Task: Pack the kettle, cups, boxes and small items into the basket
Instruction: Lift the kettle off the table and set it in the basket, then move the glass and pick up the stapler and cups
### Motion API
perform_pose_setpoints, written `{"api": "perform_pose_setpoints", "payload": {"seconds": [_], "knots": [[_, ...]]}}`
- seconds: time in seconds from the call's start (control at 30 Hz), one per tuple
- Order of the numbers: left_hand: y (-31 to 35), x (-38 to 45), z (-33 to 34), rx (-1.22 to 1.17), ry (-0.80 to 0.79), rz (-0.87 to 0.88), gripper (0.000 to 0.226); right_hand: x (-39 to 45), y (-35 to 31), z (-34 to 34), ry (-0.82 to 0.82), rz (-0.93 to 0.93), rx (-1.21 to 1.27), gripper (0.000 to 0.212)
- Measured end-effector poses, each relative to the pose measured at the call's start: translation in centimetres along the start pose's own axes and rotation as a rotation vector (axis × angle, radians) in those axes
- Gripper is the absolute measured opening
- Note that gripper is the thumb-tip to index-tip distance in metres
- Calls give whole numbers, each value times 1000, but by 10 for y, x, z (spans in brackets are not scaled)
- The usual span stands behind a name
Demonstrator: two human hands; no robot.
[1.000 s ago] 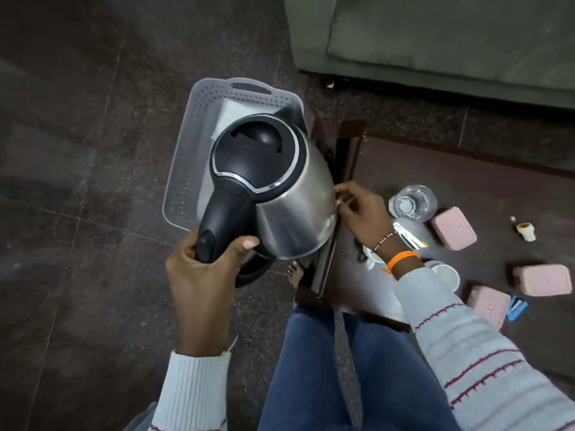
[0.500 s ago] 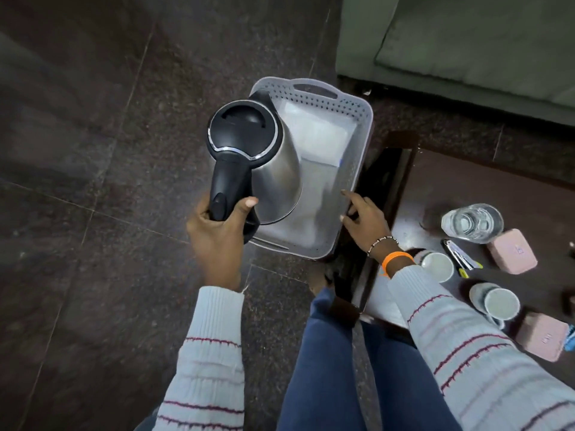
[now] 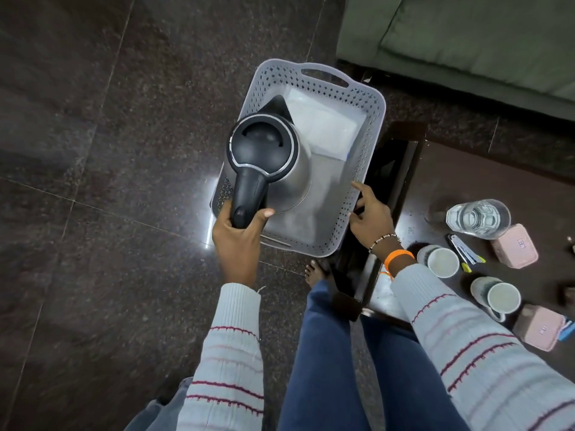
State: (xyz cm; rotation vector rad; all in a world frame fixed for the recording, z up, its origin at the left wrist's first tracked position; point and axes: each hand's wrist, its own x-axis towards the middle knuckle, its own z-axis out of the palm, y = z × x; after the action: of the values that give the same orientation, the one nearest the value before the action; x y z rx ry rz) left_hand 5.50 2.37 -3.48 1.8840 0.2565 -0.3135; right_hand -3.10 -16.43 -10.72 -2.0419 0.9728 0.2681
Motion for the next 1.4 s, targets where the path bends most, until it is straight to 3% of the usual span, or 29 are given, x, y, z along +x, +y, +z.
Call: {"api": "perform_pose_setpoints", "payload": {"seconds": [0.07,0.17,0.27,0.33,0.4,0.47,0.63,0.73,0.83,0.97,1.17,1.4], "knots": [[-3,-6,-1,36,-6,-17,43,-1,-7,3,46,28,16,62],[2,-15,4,31,73,-2,41,-3,-13,10,102,52,14,64],[12,-32,11,88,232,192,41,-2,-10,15,102,29,18,64],[17,-49,20,221,280,350,28,-2,-2,9,52,-24,61,60],[19,-65,33,262,191,409,14,-3,7,-2,12,-112,111,54],[17,-78,53,239,30,360,7,-6,19,-19,11,-181,134,44],[2,-118,116,218,-349,196,14,-11,78,-81,94,-150,30,28],[-9,-140,157,231,-513,122,17,-5,127,-119,152,-47,-225,40],[-18,-160,194,300,-649,110,18,5,171,-146,119,86,-409,70],[-24,-180,232,341,-704,84,23,19,215,-159,-45,125,-445,101],[-26,-206,269,401,-714,69,29,27,237,-169,-10,47,-250,96],[-20,-229,302,445,-725,108,16,24,249,-210,307,39,50,89]]}}
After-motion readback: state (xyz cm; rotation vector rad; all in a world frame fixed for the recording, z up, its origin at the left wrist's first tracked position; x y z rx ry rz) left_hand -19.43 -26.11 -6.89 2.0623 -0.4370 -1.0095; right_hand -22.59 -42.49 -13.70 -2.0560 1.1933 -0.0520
